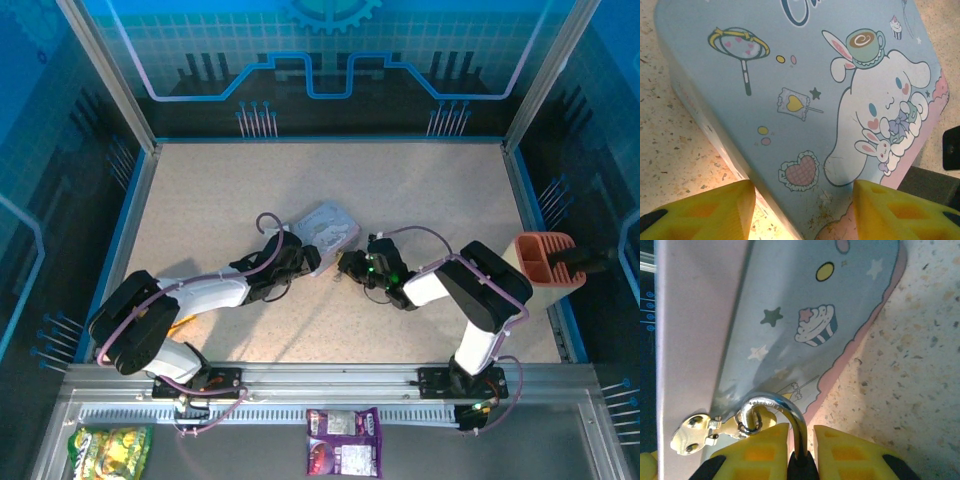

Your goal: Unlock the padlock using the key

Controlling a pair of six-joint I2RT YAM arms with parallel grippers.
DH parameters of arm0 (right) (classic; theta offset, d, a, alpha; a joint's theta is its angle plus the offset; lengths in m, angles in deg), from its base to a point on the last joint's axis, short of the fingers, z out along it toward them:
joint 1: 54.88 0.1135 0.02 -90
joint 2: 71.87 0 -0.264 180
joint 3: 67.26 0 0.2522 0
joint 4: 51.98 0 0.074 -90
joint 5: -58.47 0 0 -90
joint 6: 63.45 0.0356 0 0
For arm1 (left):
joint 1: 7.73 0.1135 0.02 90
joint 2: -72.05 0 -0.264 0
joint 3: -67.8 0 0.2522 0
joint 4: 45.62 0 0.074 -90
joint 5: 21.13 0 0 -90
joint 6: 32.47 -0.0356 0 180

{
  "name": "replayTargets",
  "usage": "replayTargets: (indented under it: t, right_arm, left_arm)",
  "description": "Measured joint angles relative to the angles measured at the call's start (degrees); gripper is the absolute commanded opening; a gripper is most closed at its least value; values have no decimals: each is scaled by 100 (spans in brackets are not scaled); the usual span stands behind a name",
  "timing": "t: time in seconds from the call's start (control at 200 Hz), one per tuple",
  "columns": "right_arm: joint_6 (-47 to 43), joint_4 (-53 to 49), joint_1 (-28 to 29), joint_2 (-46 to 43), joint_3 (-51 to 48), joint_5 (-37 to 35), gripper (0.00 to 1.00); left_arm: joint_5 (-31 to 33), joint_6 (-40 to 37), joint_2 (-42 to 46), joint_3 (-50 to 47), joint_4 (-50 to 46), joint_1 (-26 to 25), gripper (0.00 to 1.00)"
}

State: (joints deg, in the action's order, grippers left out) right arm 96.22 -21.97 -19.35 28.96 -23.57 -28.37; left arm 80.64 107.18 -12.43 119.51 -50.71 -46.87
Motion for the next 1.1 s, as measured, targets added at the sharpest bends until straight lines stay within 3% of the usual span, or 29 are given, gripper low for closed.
replayTargets:
  t: [0.625, 0.785, 1.101]
  right_arm:
    - [-72, 7, -297, -87, 0, 195, 14]
    - [-621, -651, -313, -706, 2, 179, 14]
    - [-2459, -2938, -581, -2315, 50, 111, 14]
  left_arm:
    - [109, 125, 13, 9, -46, -35, 56]
    - [-37, -98, 267, -173, -81, 173, 60]
    - [-267, -1429, 1906, -415, -422, 990, 72]
